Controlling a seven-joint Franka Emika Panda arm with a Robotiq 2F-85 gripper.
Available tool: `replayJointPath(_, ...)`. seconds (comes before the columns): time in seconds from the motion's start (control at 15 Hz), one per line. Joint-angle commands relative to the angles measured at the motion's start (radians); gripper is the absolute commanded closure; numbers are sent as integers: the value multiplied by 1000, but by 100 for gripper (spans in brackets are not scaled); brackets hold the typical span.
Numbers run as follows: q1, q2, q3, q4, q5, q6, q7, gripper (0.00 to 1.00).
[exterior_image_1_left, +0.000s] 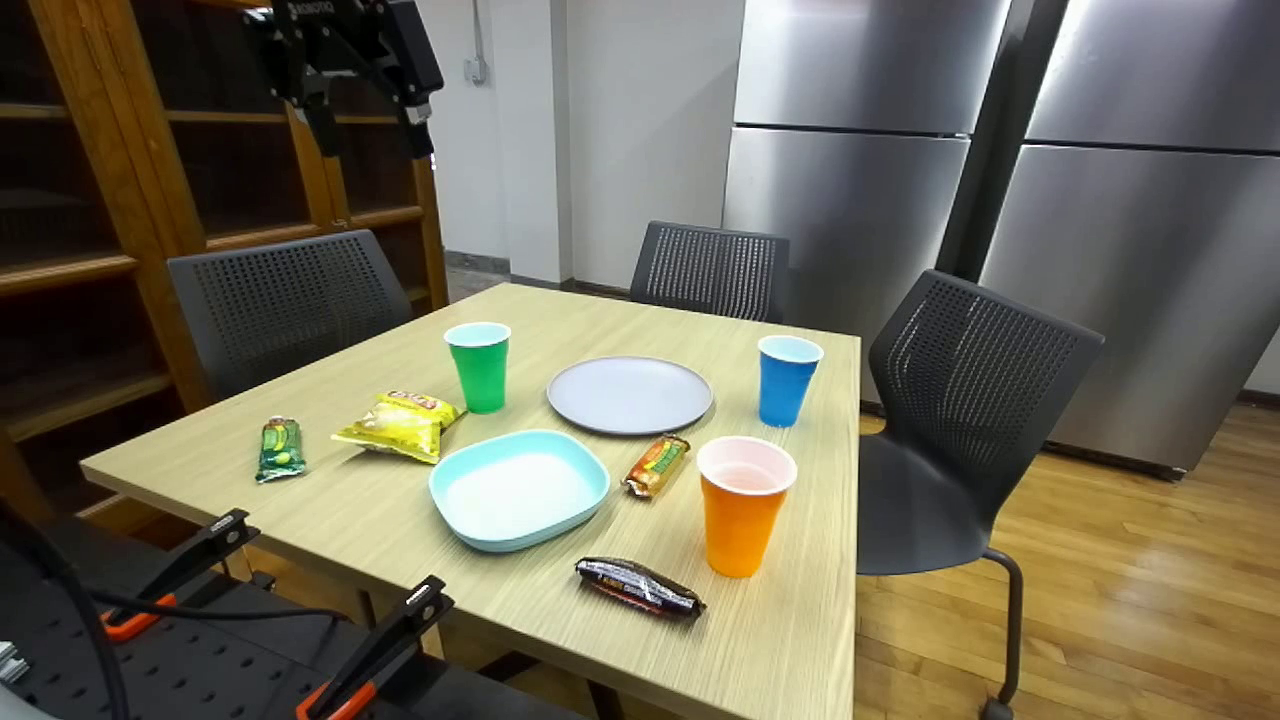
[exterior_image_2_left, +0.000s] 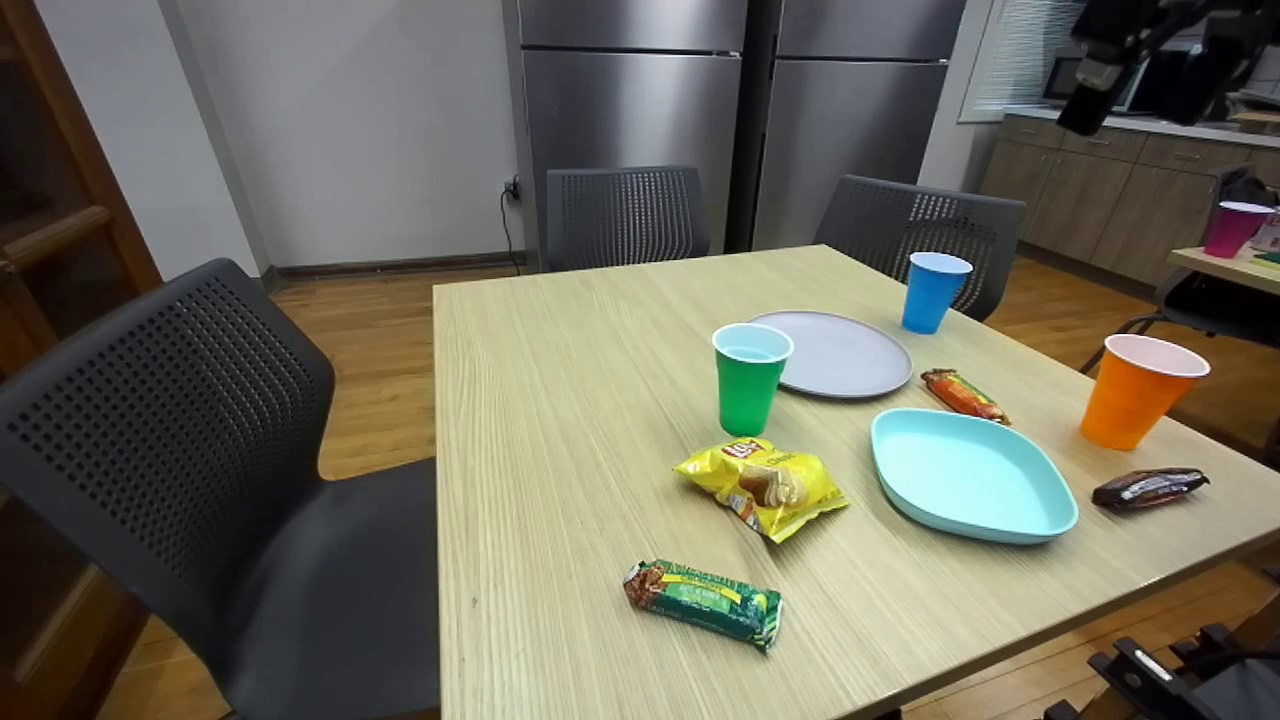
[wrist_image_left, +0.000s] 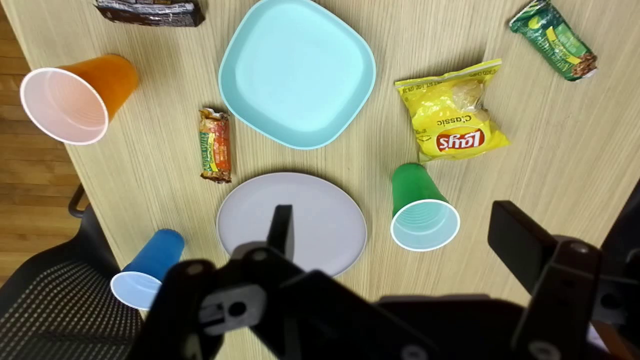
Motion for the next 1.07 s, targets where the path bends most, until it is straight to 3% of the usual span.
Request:
replayJointPath(0.0, 5, 0, -5, 2, -5, -4, 3, 0)
replayJointPath(1.0, 14, 157, -13, 47, 98, 120, 42, 0)
